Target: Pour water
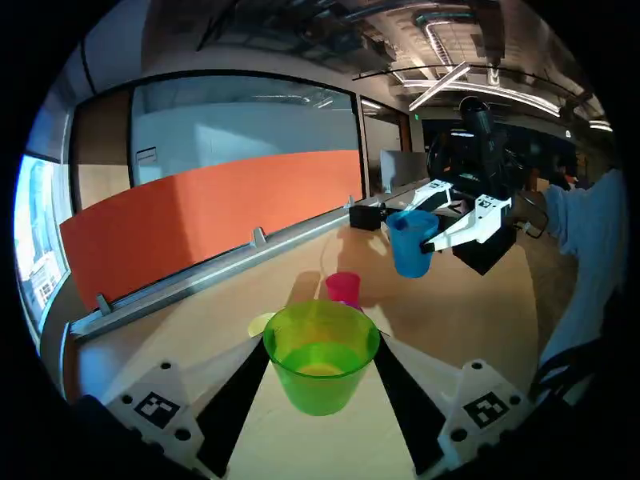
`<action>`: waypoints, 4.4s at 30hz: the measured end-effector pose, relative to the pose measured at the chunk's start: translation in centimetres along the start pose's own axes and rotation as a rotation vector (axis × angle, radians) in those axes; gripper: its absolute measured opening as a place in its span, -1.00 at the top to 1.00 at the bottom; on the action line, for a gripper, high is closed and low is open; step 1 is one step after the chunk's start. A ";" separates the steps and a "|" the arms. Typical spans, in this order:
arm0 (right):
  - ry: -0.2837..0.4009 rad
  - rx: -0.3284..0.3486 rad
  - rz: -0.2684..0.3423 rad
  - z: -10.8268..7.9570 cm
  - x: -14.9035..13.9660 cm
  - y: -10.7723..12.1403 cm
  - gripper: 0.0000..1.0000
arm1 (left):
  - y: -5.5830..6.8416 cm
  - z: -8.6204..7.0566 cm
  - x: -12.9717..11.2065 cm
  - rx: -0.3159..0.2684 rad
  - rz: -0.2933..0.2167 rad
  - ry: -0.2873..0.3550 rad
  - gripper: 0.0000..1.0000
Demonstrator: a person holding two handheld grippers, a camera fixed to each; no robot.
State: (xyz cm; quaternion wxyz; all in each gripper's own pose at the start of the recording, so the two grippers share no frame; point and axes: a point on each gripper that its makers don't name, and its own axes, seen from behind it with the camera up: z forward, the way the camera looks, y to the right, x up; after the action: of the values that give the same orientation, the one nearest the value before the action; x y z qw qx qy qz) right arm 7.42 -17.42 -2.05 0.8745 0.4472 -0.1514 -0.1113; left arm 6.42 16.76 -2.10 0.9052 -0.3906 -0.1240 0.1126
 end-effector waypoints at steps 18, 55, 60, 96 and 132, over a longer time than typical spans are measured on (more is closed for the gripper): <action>-0.117 0.024 -0.008 2.4 -5.7 -0.2 -0.83 | 1.3 2.4 -5.4 -0.054 0.018 -0.132 -0.75; -0.257 0.055 0.031 4.7 -14.7 -1.4 -0.83 | 2.6 5.4 -12.7 -0.114 -0.026 -0.271 -0.75; -0.267 0.050 0.029 4.7 -15.3 -1.4 -0.84 | 2.6 5.6 -13.1 -0.117 -0.029 -0.277 -0.75; -0.293 0.026 0.020 4.0 -16.4 -1.4 -1.00 | 2.2 5.0 -14.4 -0.124 -0.063 -0.315 -1.00; -0.189 -0.189 0.072 -5.5 -16.3 -0.5 -0.99 | -0.2 -2.9 -12.4 0.131 -0.087 -0.186 -1.00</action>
State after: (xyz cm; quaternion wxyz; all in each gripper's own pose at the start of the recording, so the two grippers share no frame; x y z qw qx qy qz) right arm -5.73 -8.16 -8.22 0.8980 0.3445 -0.2378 -0.1352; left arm -4.35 10.92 -5.63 0.9174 -0.3126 -0.2168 0.1167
